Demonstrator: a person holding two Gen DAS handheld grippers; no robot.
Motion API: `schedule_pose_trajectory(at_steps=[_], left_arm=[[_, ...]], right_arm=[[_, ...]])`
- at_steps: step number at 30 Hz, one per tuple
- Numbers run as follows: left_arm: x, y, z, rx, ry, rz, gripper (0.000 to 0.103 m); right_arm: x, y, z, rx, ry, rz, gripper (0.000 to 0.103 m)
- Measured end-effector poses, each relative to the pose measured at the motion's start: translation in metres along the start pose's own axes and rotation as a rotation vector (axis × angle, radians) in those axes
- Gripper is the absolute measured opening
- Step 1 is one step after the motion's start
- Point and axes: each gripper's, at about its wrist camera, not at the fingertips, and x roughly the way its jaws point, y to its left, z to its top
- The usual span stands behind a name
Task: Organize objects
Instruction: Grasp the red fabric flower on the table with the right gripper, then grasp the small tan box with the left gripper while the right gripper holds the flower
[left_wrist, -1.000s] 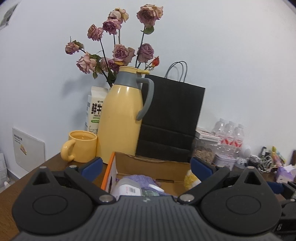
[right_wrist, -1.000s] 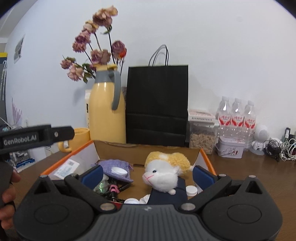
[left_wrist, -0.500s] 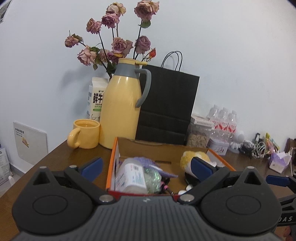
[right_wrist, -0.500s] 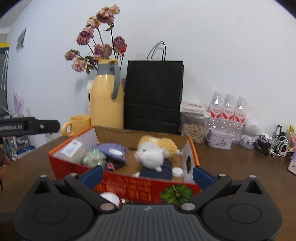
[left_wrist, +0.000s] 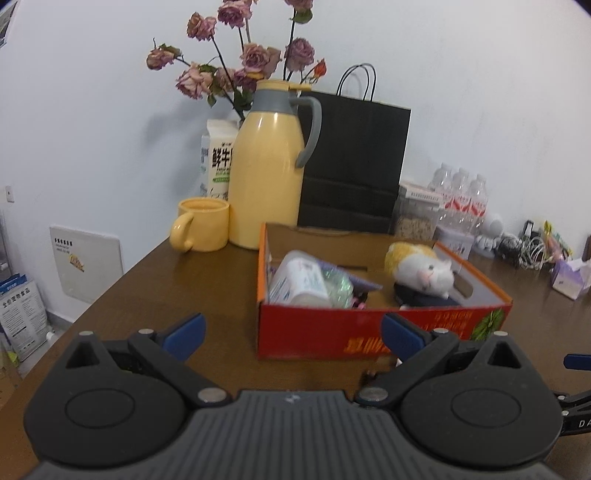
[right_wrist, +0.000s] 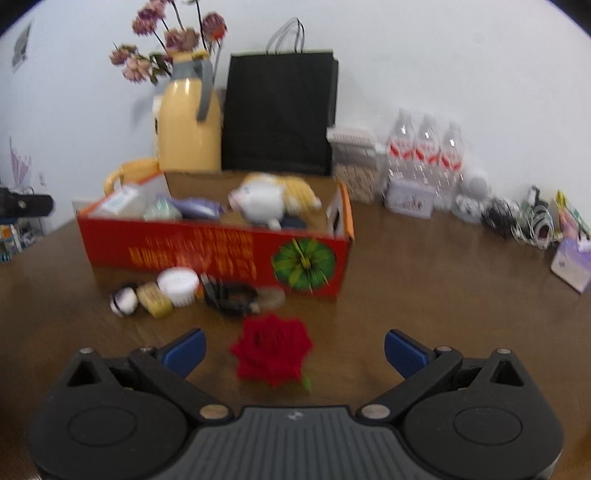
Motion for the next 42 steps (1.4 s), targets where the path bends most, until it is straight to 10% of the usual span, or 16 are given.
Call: schedule_pose_trajectory(at_steps=[10,24,42], left_arm=[[0.001,0.008,-0.021,-0.008,0.073,0.016,0.103],[0.013,-0.002,-0.032,0.011,0.124,0.008,0.103],[0.047,-0.095,-0.036,0.263,0.127,-0.149,0.092]], right_arm=[[0.027,-0.001,-0.012,0.005,0.082,0.048,0.103],[0.046,0.014,-0.003,-0.026,0.045,0.125,0.034],[0.024,0.004,-0.003,0.032,-0.119,0.037,0.034]])
